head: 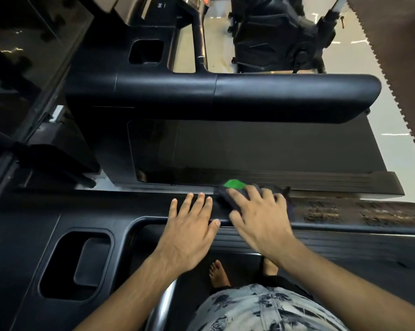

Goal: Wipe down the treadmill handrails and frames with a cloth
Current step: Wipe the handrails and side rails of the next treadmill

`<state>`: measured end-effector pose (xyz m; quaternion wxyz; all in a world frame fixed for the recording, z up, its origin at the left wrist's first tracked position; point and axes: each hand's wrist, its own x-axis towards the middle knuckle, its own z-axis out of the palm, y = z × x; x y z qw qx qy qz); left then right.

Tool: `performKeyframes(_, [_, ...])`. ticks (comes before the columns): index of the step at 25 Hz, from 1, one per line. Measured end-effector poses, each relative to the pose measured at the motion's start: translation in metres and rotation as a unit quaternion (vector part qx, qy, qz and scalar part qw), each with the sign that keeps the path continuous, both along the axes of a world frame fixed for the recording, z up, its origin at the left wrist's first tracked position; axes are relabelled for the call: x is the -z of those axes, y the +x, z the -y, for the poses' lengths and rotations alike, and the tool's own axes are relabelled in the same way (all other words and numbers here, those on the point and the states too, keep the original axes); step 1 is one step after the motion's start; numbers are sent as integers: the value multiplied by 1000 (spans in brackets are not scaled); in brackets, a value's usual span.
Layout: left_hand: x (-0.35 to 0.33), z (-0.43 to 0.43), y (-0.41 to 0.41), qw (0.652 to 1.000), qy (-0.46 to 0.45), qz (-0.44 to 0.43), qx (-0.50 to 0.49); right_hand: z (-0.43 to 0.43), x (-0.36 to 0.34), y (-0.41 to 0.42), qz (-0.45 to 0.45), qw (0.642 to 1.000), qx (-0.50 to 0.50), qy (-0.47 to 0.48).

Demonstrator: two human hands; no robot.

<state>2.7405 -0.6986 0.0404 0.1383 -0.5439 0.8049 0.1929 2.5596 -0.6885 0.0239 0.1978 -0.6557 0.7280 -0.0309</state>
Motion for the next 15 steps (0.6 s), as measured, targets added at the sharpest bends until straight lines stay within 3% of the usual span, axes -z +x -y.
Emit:
performKeyframes(1, [0,1,-1,1000,1,2,1,5,-1,-11,37,999,-24,14])
performKeyframes(4, [-3,0,-3,1000,15,7,9,47,-2,-52,-1,982,104,160])
performKeyframes(6, [-5,-1,-10,1000,15,7,15,25,-2,-29,-49,992,87,74])
performKeyframes(7, [-4,-1,-13,1000,14,7,17,9,4,-16,-27,999,38,22])
performKeyframes(9, [-1,-1,-18,1000,5,8,18,9,3,-31,8,999,-21,41])
performKeyframes(12, [-1,-1,-21,1000,20,5,17,48,-1,-72,-9,973,137,184])
performKeyframes(14, [-2,-2,-25,1000,22,3,17,21,-3,-46,-84,989,78,94])
performKeyframes(15, [-2,-2,-29,1000,21,1,20,4,3,-32,-63,998,26,16])
